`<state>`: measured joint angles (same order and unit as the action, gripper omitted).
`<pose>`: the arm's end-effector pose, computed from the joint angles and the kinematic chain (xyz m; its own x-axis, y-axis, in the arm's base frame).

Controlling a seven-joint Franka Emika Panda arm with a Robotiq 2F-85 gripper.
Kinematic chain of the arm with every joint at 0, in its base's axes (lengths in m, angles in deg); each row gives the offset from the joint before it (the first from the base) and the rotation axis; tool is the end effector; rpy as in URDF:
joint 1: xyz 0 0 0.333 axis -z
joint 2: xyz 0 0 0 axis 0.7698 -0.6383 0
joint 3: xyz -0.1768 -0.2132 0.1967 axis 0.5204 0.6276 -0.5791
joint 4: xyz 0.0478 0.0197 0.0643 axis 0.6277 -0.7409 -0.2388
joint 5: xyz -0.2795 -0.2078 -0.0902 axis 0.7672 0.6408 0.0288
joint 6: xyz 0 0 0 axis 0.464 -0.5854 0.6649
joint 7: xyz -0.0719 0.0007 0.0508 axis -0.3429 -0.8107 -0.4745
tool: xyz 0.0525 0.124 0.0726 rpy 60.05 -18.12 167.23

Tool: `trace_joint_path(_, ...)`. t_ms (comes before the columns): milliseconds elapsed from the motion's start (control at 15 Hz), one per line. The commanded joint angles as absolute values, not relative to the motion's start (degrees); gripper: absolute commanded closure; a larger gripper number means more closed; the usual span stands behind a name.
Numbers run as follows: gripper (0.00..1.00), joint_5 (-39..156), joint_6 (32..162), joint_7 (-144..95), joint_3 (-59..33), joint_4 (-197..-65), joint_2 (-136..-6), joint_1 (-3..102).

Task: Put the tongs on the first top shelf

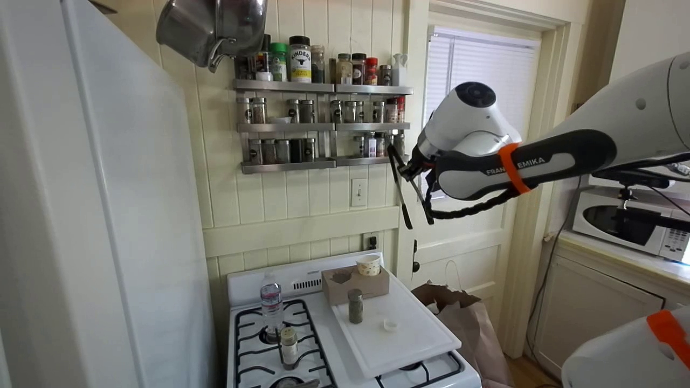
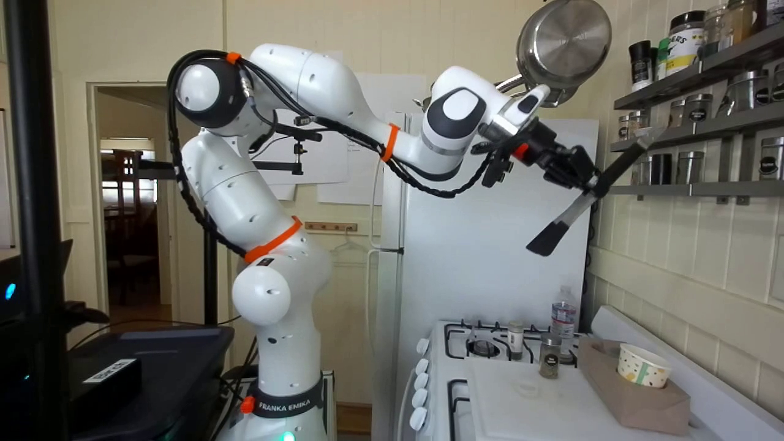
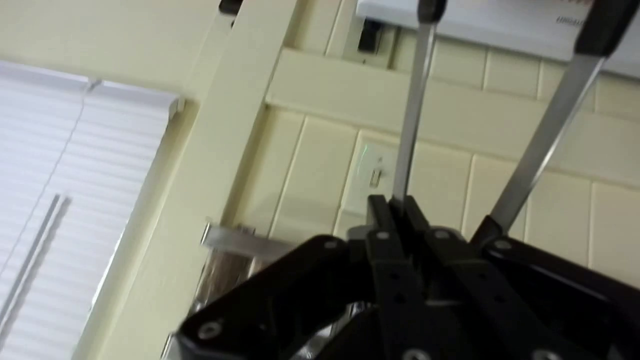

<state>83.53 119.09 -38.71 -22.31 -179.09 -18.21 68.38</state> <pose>0.3936 -0.0714 0.6194 0.6217 0.0240 0.7829 -0.3025 -0.9146 0.2683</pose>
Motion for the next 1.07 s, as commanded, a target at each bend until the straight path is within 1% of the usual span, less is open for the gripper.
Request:
trace_joint_path(0, 0.98, 84.55, 126.2, -36.37, -22.52, -169.27, -21.93, 73.32)
trace_joint_path(133, 0.98, 82.54, 131.7, -36.84, -21.8, -163.89, -25.12, 75.48)
trace_joint_path(333, 0.98, 82.39, 136.1, -39.06, -21.57, -155.72, -29.97, 77.24)
trace_joint_path(400, 0.92, 82.92, 133.66, -37.44, -21.02, -161.58, -25.41, 76.09)
trace_joint_path(533, 0.92, 82.92, 134.68, -37.97, -20.99, -157.64, -28.33, 76.72)
trace_joint_path(600, 0.98, 82.92, 134.68, -38.1, -21.05, -156.71, -29.17, 76.74)
trace_joint_path(667, 0.98, 83.48, 135.56, -40.73, -22.82, -156.35, -29.52, 78.45)
trace_joint_path(867, 0.98, 86.87, 140.13, -49.14, -29.53, -149.64, -31.25, 87.13)
trace_joint_path(1000, 0.98, 88.03, 142.02, -54.42, -34.91, -146.33, -30.65, 94.66)
